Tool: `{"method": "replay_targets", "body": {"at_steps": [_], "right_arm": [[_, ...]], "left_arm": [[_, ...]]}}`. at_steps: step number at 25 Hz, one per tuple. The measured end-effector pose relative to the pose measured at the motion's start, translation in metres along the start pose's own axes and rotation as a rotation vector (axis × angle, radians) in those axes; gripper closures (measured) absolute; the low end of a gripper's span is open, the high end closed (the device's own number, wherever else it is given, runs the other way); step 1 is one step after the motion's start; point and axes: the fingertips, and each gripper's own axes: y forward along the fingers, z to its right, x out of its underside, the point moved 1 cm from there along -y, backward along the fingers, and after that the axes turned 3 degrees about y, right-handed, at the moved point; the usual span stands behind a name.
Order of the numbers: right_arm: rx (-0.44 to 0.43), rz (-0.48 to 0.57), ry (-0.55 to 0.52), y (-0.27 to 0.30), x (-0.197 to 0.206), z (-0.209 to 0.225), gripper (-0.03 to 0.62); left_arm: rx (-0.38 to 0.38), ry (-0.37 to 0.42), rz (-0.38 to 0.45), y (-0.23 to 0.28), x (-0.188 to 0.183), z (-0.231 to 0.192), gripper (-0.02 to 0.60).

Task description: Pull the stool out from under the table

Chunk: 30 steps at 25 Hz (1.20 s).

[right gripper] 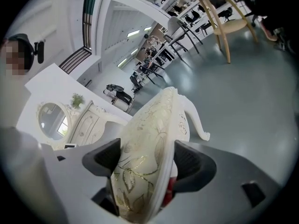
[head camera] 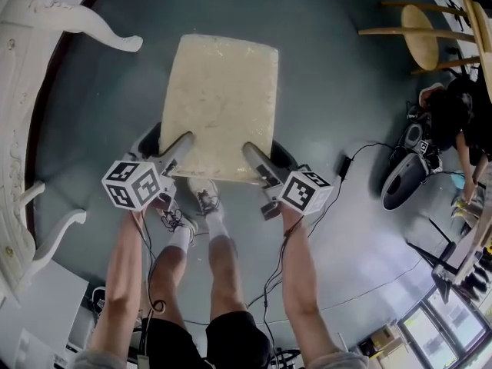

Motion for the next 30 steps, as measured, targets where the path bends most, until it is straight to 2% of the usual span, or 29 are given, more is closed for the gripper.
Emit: {"method": "replay_targets", "body": {"at_steps": [5, 14, 30], "right_arm": [[-0.013, -0.006, -0.005, -0.008, 0.018, 0.004, 0.223], [0.002, -0.049, 0.006, -0.025, 0.070, 0.020, 0.226], [0.013, -0.063, -0.001, -0.032, 0.128, 0.037, 0.226]], "left_arm": [[0.006, 0.001, 0.002, -0.008, 0.019, 0.002, 0.202], [0.034, -0.017, -0.089, -0.025, 0.077, 0.002, 0.202], [0.055, -0.046, -0.170, -0.039, 0.136, -0.009, 0.198]]}}
